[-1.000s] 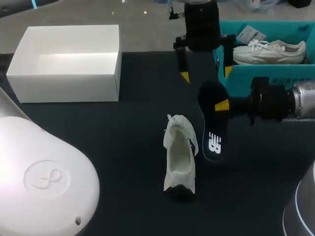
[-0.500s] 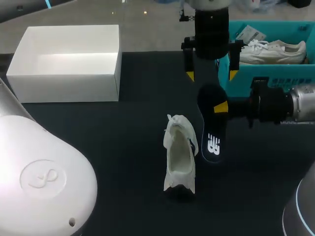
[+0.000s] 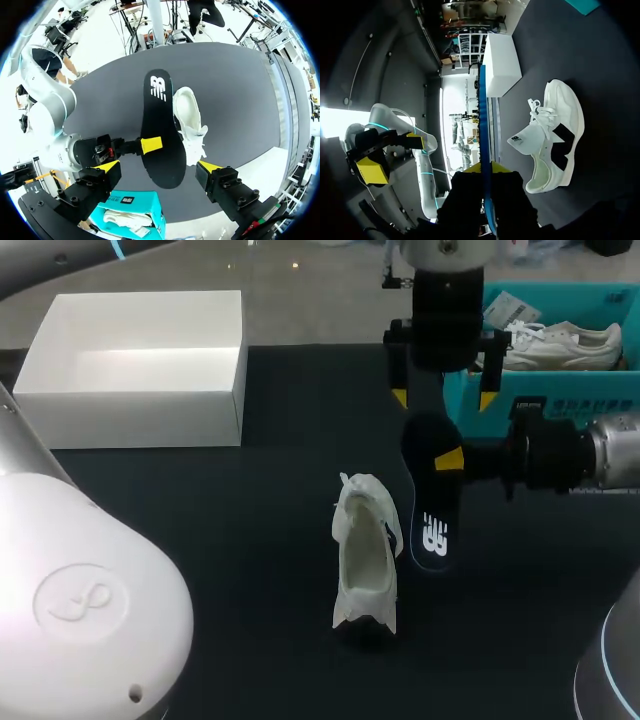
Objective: Take the shoe out of the shoebox, open the shoe tongue, remove and reinsert the insole, then place the shoe into the shoebox
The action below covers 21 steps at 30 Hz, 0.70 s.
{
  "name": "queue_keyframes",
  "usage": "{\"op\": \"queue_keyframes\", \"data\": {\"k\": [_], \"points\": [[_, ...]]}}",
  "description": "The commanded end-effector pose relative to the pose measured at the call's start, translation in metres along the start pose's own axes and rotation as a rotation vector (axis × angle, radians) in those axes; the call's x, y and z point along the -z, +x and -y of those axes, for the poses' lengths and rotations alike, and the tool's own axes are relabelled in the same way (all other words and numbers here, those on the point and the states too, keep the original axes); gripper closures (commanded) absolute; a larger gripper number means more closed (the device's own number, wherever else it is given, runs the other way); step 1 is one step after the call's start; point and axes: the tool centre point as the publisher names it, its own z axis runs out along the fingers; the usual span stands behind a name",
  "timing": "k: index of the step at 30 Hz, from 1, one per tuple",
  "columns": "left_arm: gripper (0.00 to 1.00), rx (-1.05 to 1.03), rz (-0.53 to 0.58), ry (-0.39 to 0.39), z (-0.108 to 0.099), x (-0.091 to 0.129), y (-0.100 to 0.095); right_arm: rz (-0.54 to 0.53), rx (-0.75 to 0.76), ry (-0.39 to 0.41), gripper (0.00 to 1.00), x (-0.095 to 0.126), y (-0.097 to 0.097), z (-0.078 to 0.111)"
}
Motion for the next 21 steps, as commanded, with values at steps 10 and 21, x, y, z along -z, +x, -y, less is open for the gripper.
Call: {"op": "queue_keyframes", "data": {"k": [10, 21], "points": [[0.0, 0.008, 0.0, -0.008, 0.003, 0.0015, 0.0022, 0.0, 0.002, 0.003, 1.0, 0.0009, -0.0008, -0.0007], [0.0, 0.008, 0.0, -0.008, 0.003, 0.0015, 0.0022, 0.002, 0.001, -0.004, 1.0, 0.0043, -0.0018, -0.001]]}}
